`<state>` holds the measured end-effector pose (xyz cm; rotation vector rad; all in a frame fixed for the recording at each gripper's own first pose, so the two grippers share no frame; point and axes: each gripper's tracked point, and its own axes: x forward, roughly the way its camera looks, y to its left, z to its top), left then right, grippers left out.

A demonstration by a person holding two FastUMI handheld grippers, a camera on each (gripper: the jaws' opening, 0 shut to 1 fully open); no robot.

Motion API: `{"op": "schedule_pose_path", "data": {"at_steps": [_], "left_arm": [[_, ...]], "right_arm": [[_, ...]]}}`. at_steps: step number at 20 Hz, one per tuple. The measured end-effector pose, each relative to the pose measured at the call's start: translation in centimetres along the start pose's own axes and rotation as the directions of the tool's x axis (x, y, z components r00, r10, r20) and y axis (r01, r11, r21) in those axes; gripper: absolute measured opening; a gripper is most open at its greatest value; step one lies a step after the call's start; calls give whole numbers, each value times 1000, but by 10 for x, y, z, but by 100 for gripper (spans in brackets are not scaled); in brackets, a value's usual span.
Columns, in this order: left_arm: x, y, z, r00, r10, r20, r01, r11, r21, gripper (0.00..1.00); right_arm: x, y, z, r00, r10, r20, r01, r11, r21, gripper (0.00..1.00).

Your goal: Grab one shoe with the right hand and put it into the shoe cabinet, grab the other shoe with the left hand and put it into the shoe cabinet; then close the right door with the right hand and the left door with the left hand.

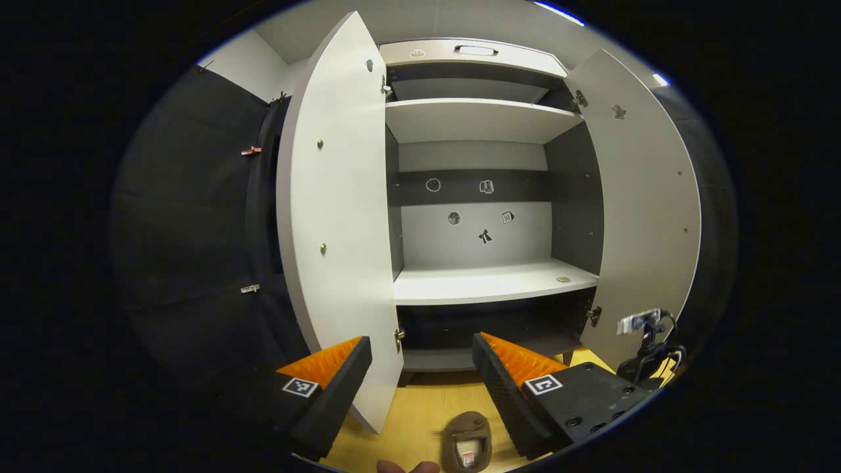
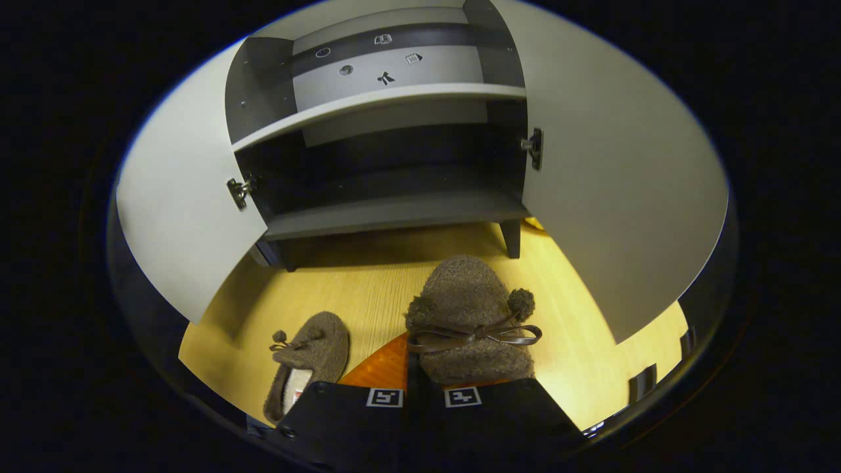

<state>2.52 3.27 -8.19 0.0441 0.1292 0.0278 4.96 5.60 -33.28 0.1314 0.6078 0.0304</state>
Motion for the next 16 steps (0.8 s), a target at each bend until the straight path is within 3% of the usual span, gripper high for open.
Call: {"op": "schedule_pose_path", "data": {"at_steps": [9, 16], "left_arm": [[-5, -13, 12, 999, -27, 20, 28, 999, -31, 98], [-4, -21, 24, 998, -46, 54, 48, 998, -38, 98]], "right_arm": [[-52, 17, 171, 988, 49, 149, -48, 999, -11, 8], [-16, 36, 282, 973, 86, 214, -73, 995, -68, 8]]}}
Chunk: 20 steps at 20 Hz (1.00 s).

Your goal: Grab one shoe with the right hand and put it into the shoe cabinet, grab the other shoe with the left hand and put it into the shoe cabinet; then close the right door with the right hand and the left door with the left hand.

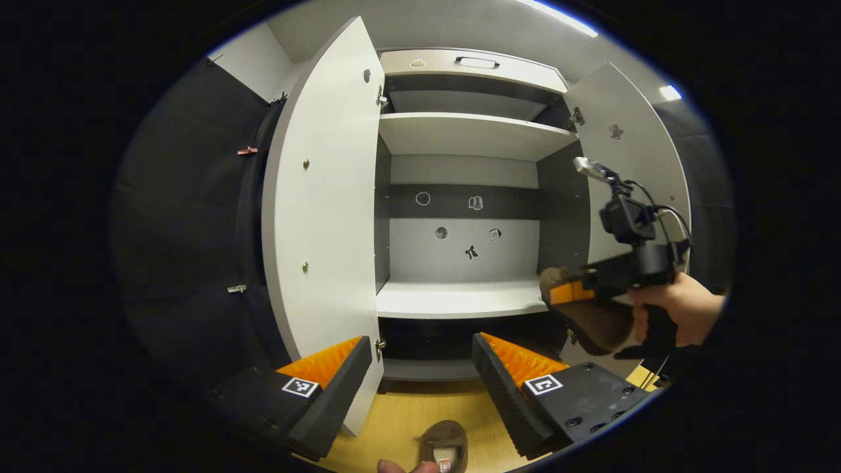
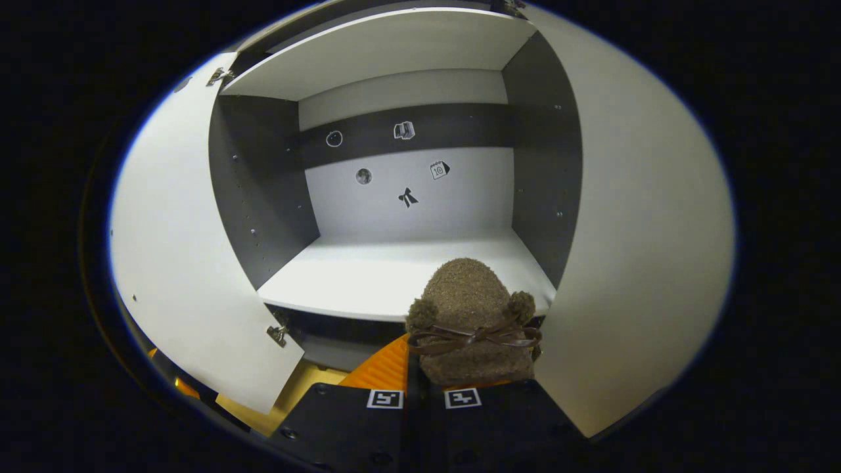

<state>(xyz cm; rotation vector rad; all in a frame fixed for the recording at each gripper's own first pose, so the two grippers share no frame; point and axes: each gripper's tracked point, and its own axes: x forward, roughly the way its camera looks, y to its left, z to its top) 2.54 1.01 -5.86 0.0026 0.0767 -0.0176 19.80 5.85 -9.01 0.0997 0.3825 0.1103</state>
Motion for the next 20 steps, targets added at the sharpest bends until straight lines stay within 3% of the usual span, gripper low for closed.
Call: {"op": "schedule_pose_path", "data": {"at_steps": [10, 19, 20], "left_arm": [[2, -3, -6, 1000, -4, -12, 4, 1000, -6, 98], [1, 9, -18, 998, 35, -47, -35, 999, -8, 97], [1, 9, -19, 998, 36, -52, -37, 999, -9, 98]], "right_arm": [[128, -11, 68, 999, -32, 4, 32, 999, 6, 8], [202, -28, 56, 994, -94, -49, 94, 996, -3, 9], [207, -30, 53, 994, -100, -52, 100, 995, -1, 2]]}}
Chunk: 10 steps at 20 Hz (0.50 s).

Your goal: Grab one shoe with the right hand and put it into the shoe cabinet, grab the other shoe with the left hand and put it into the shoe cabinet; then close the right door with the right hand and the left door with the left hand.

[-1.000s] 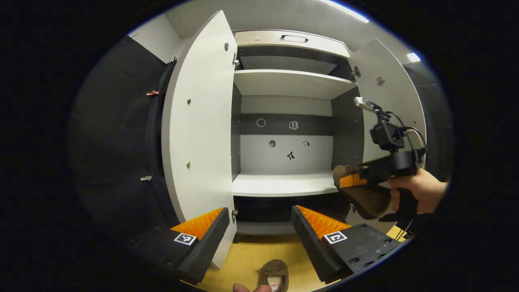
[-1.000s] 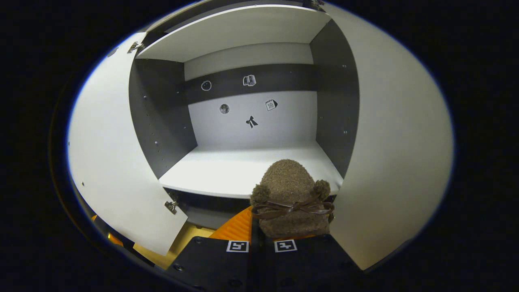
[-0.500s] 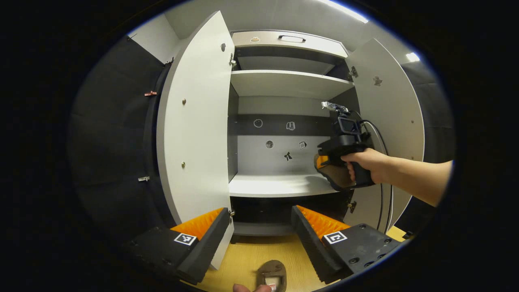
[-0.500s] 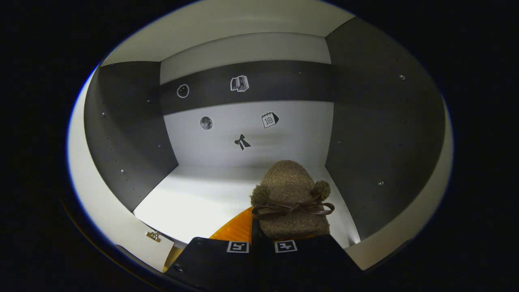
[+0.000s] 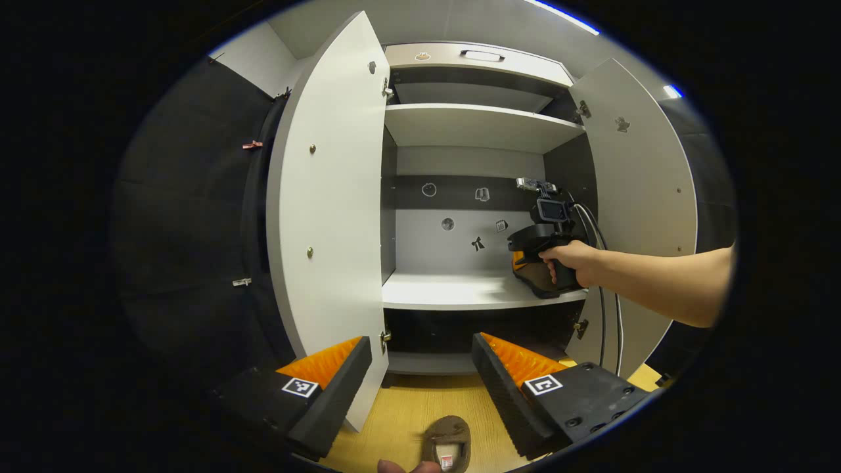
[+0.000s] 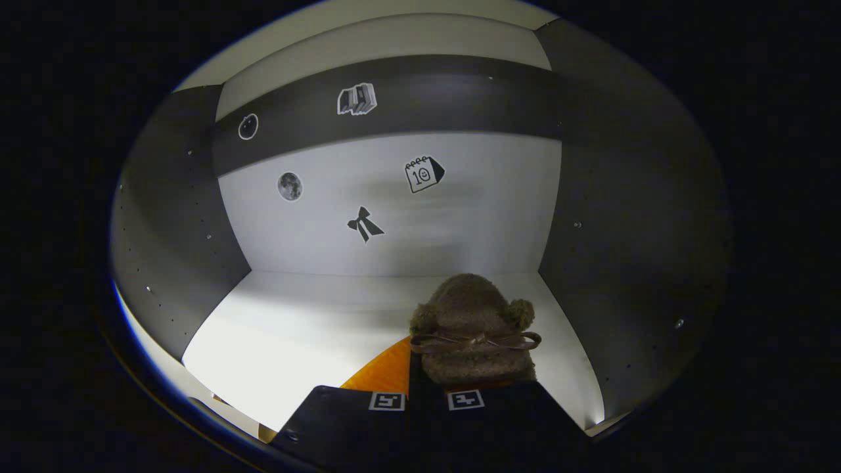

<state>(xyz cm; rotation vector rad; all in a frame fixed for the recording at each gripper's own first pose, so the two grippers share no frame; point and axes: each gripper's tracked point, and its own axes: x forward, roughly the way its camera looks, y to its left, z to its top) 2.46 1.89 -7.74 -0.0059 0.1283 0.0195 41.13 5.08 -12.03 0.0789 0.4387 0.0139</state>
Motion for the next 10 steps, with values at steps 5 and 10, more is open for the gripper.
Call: {"op": "schedule_pose_path", "data": {"at_steps": [5, 10], "left_arm": [[0, -5, -2, 1000, -7, -8, 7, 1000, 0, 98], [-2, -11, -2, 1000, -22, -5, 22, 1000, -6, 98]], "right_arm": [[-6, 6, -4, 999, 24, -33, -23, 999, 36, 17], [-32, 11, -3, 998, 37, -41, -35, 998, 55, 50]]}}
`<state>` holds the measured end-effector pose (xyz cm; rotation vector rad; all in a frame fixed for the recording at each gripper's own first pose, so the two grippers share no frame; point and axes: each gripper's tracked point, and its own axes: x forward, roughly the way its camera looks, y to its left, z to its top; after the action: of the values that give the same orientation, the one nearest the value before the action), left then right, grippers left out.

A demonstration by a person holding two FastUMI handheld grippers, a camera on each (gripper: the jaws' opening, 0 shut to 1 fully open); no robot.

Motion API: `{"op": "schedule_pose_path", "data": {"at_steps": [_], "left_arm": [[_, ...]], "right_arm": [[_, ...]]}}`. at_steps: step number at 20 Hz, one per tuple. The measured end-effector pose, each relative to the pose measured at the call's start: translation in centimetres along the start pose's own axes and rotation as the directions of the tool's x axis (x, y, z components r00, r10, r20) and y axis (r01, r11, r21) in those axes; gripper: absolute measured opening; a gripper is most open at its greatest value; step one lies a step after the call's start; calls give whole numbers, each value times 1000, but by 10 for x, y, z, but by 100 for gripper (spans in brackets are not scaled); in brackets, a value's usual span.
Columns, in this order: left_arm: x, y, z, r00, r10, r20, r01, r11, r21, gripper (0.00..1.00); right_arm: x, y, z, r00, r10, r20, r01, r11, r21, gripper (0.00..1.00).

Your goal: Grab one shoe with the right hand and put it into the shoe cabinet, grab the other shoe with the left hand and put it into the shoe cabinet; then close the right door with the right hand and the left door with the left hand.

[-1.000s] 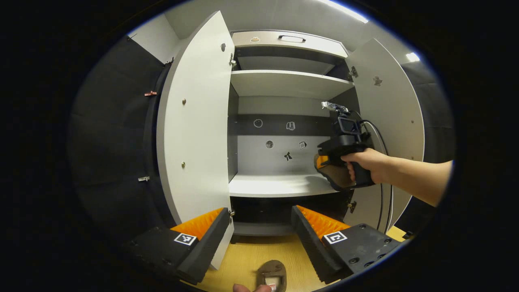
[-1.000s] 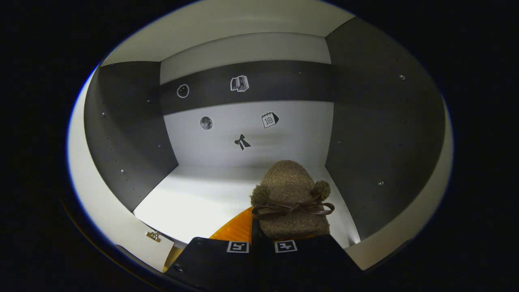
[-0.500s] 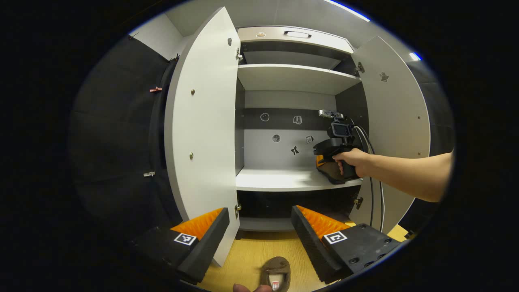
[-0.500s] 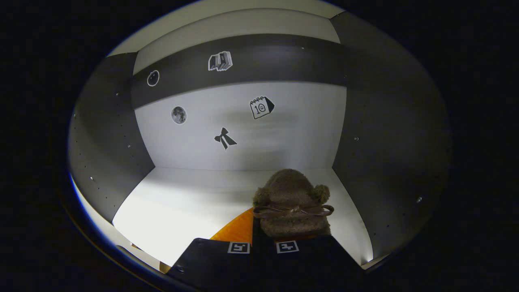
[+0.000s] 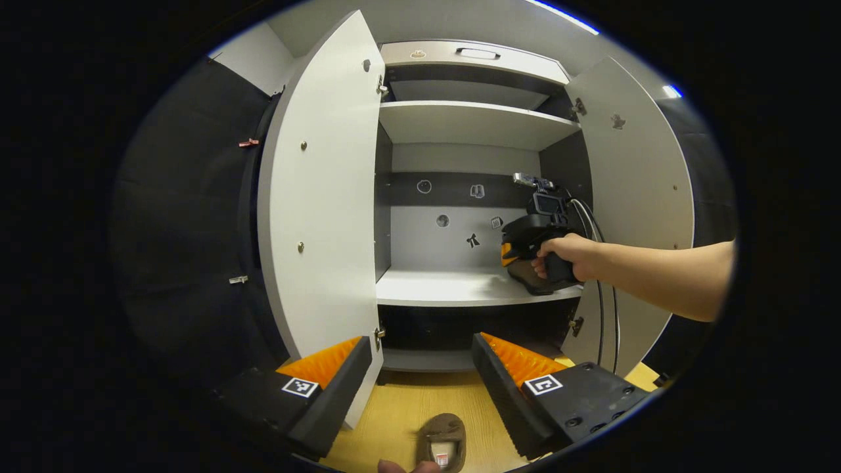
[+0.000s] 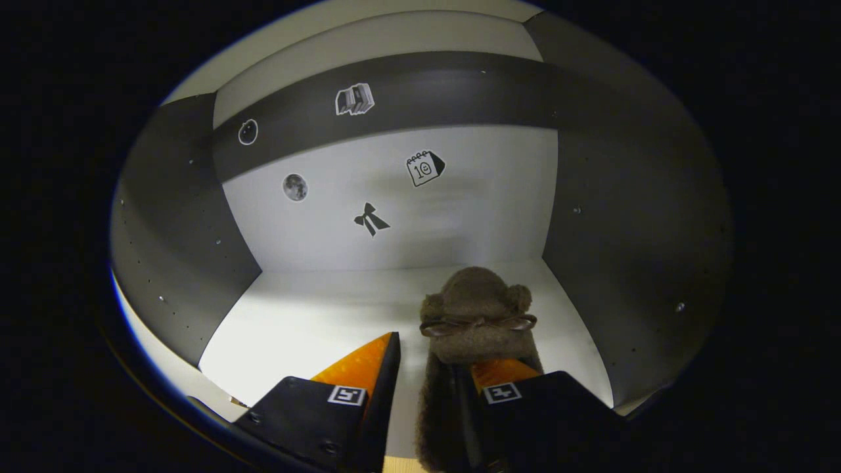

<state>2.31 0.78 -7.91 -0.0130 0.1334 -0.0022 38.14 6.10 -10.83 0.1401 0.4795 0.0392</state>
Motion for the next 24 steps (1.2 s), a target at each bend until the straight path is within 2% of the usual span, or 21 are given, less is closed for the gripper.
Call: {"op": "schedule_pose_path", "data": {"at_steps": [1, 3, 5, 6, 11, 15, 21, 24], "left_arm": [[-1, -1, 1, 1000, -4, 1, 4, 1000, -7, 98], [-3, -2, 0, 1000, -8, 1, 8, 1000, -18, 98], [-7, -2, -1, 1000, -12, 1, 12, 1000, -23, 98], [-8, -1, -3, 1000, -13, 0, 13, 1000, -23, 98], [-18, 4, -19, 1000, -24, -9, 24, 1000, -4, 98], [-24, 1, -47, 997, -69, -42, 68, 997, -24, 98], [-21, -2, -131, 978, -132, -159, 138, 990, 26, 98], [-18, 4, -194, 955, -123, -268, 143, 988, 55, 98]], "right_arm": [[-8, 1, 0, 1000, 4, 7, -4, 1000, 1, 51], [-26, 5, 2, 999, 26, 28, -26, 1000, 14, 72], [-47, 7, 5, 997, 42, 59, -44, 999, 31, 81], [-59, 9, 8, 995, 53, 87, -56, 998, 35, 97], [-136, 16, 23, 958, 80, 276, -73, 997, -34, 98], [-205, 18, 12, 928, 80, 364, -64, 996, -57, 98], [-296, 5, 3, 864, 68, 499, -23, 995, -96, 99], [-328, -1, -4, 850, 69, 522, -19, 995, -100, 99]]}}
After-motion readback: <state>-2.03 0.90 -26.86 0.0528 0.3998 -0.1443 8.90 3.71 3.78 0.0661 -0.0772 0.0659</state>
